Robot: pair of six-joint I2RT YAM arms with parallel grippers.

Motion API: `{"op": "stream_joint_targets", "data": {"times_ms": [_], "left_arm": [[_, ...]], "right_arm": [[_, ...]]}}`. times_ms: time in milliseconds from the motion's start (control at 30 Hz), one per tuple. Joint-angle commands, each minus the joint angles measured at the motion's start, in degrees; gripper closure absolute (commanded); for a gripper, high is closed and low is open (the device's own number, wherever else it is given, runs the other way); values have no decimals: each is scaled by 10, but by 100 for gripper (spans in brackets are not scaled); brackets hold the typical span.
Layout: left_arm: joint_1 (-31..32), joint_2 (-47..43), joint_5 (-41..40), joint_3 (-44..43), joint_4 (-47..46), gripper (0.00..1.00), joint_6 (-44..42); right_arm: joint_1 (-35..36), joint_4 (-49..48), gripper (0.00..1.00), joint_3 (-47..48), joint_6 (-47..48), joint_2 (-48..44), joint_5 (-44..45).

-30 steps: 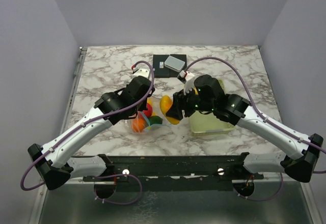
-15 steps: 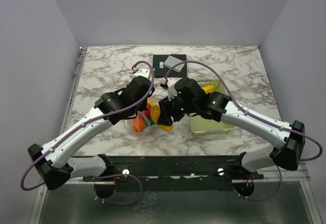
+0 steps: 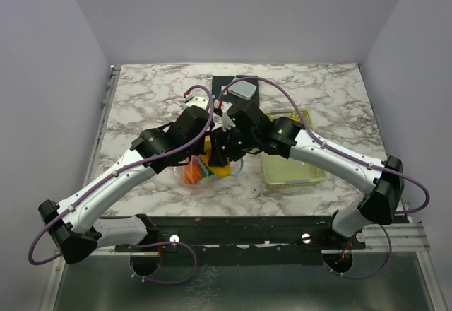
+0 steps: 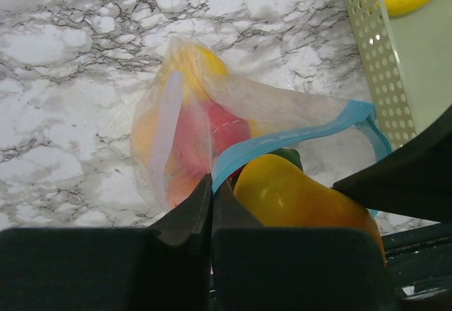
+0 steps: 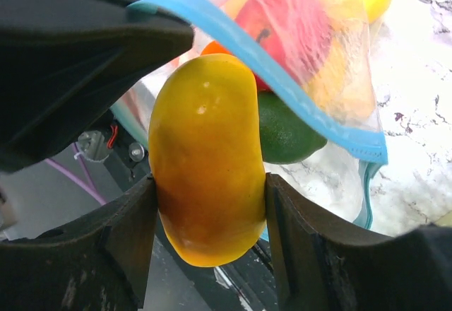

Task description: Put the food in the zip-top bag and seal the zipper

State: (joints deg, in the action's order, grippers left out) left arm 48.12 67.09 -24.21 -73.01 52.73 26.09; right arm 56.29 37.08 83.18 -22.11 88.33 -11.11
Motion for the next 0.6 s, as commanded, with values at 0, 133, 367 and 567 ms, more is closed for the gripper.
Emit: {"op": "stream_joint_targets", "data": {"times_ms": [0, 133, 367, 567], "left_arm": [[1, -13, 17, 5, -8, 100, 1], [1, -12, 21, 6, -12, 100, 6], [1, -13, 27, 7, -13, 100, 12], [1, -19, 32, 10, -12, 100, 15]], "right_arm": [[3, 24, 71, 24, -42, 29, 30], [4, 7, 71, 21, -81, 45, 55], [3, -28, 68, 6, -145, 57, 108], [3, -30, 64, 4, -180, 76, 158]]}}
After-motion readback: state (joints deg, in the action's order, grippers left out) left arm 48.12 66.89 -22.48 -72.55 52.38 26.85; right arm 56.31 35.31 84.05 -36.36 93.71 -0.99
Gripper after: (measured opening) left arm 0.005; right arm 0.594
